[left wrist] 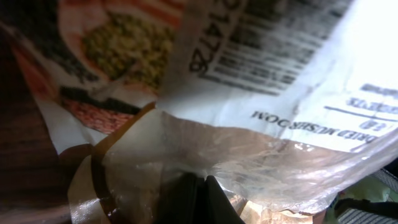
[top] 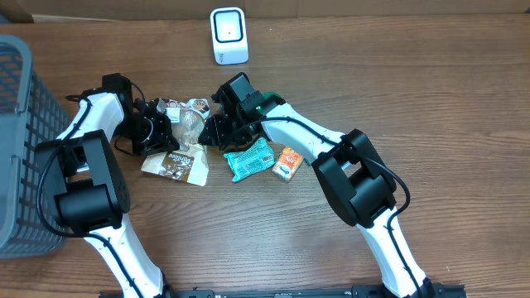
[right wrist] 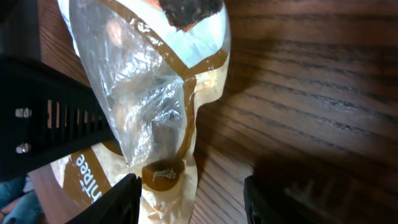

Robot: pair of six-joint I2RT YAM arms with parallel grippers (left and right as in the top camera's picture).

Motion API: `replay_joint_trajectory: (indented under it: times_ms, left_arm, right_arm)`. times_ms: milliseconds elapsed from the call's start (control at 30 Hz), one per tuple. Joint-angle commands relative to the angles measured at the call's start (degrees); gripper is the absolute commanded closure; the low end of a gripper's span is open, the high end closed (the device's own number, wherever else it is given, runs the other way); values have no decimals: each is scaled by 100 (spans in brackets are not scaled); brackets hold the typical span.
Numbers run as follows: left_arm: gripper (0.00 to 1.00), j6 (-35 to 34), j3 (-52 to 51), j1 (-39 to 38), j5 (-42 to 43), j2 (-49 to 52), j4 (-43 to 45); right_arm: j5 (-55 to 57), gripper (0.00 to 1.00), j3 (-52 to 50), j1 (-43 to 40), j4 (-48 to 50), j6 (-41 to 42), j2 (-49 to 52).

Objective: Scan the item barcode

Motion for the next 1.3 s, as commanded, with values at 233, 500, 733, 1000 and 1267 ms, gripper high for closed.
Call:
replay_joint_trajectory:
  times_ms: [233, 500, 733, 1000, 1267]
  left_arm:
    - [96, -4, -83, -42, -256, 339, -44]
    - [96, 7, -81, -35, 11, 339, 20]
    - [96, 48, -68, -33, 149, 337, 85]
    - [96, 374, 1060, 127, 181, 332, -1012]
    - [96, 935, 2881, 229, 173, 332, -2645]
  right_arm:
    - [-654, 48, -9, 201, 302, 671, 732]
    - [-553, 51, -9, 511, 306, 887, 870]
    - [-498, 84, -9, 492, 262, 887, 870]
    - [-669, 96, 39, 323, 210, 828, 813]
    - [-492, 96, 826, 273, -1137, -890, 568]
